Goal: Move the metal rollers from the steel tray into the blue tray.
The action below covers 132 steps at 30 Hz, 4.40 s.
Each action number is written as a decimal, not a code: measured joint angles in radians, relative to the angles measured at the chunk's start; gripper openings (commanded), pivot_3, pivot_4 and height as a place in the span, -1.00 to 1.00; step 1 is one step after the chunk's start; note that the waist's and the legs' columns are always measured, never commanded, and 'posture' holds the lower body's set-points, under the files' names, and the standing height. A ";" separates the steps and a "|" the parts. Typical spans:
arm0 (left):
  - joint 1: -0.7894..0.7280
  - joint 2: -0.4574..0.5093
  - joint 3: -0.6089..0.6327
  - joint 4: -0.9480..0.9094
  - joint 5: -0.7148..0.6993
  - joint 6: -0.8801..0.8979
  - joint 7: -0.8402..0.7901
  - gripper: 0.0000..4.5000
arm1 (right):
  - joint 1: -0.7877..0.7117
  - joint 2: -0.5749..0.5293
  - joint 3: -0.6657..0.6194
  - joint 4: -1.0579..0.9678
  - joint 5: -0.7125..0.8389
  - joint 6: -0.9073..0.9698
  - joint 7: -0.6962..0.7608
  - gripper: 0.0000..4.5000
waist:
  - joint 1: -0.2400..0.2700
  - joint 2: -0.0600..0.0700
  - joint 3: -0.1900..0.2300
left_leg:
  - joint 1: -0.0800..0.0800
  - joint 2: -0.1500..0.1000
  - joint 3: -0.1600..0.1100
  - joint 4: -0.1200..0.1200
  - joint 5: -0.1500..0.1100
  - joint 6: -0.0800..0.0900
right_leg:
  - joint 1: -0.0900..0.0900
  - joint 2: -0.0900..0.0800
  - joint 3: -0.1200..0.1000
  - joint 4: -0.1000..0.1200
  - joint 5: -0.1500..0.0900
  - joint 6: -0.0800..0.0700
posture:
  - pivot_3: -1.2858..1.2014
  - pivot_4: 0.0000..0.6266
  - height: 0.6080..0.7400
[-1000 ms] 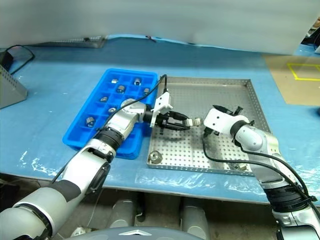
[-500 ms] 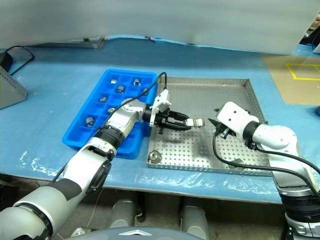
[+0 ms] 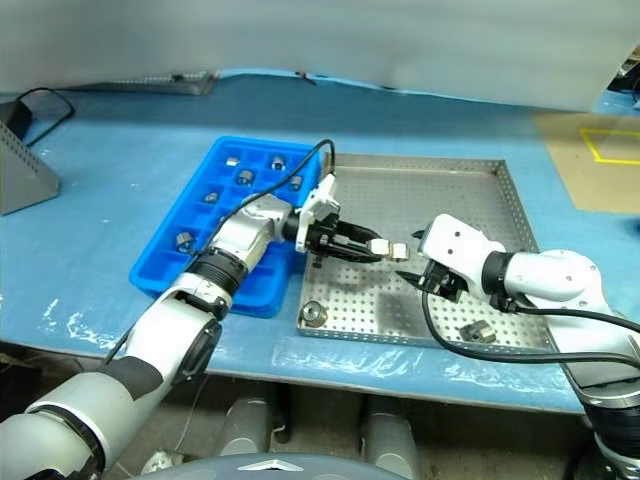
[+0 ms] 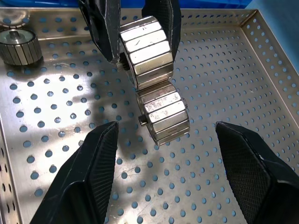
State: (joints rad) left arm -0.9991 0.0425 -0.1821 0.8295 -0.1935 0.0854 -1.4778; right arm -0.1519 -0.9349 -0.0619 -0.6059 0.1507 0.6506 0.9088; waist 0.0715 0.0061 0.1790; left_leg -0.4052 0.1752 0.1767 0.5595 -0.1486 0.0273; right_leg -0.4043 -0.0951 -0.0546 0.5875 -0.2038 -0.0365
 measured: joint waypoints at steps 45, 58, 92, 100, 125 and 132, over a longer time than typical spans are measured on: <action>0.006 -0.015 0.023 0.017 0.022 -0.038 0.097 -0.25 | -0.005 -0.035 0.204 0.322 -0.417 -0.431 -0.208 -0.48 | -0.003 0.000 0.000 | 0.000 -0.001 0.000 -0.001 0.001 0.002 | -0.001 0.000 0.000 0.000 0.000 0.000 | -0.05 -0.52 1.00; -0.026 0.016 0.078 0.003 0.007 -0.045 0.165 -0.25 | 0.033 0.148 0.113 0.332 -0.341 -0.286 -0.236 -0.48 | -0.008 -0.001 0.000 | 0.000 0.001 0.000 0.001 0.000 0.002 | -0.001 0.001 0.000 0.001 0.000 0.000 | -0.05 -0.52 1.00; 0.184 0.413 0.184 -0.405 -0.080 0.169 0.280 -0.25 | -0.165 0.402 -0.005 0.225 0.013 -0.029 -0.295 0.26 | -0.001 0.001 0.001 | 0.001 0.000 0.000 -0.008 0.003 -0.006 | -0.004 0.001 0.000 0.002 0.000 -0.001 | 0.09 -0.52 1.00; 0.457 0.625 0.251 -0.634 -0.117 0.280 0.304 -0.25 | -0.272 0.431 0.094 0.279 0.060 -0.023 -0.234 0.26 | 0.018 0.001 0.001 | 0.000 0.001 0.000 -0.018 0.008 -0.012 | -0.011 0.003 0.000 0.004 -0.003 -0.005 | 0.21 -0.52 1.00; 0.699 0.736 0.285 -0.767 -0.138 0.320 0.372 -0.25 | -0.356 0.463 0.272 0.389 0.095 -0.087 -0.073 0.26 | 0.109 -0.001 0.001 | 0.000 0.006 -0.003 -0.017 0.014 -0.022 | -0.017 0.006 -0.001 0.019 -0.006 -0.010 | 0.28 -0.52 1.00; 0.674 0.723 0.231 -0.757 -0.126 0.334 0.383 -0.25 | -0.351 0.464 0.275 0.389 0.072 -0.102 -0.083 0.26 | 0.110 -0.001 0.001 | 0.001 0.006 -0.003 -0.016 0.014 -0.023 | -0.017 0.006 -0.001 0.020 -0.006 -0.010 | 0.27 -0.52 1.00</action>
State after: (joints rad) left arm -0.3255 0.7658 0.0486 0.0729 -0.3192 0.4197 -1.0952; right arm -0.5032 -0.4713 0.2130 -0.2169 0.2232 0.5485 0.8254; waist 0.1813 0.0047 0.1802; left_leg -0.4044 0.1808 0.1740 0.5430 -0.1347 0.0047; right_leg -0.4212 -0.0892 -0.0553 0.6080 -0.2101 -0.0463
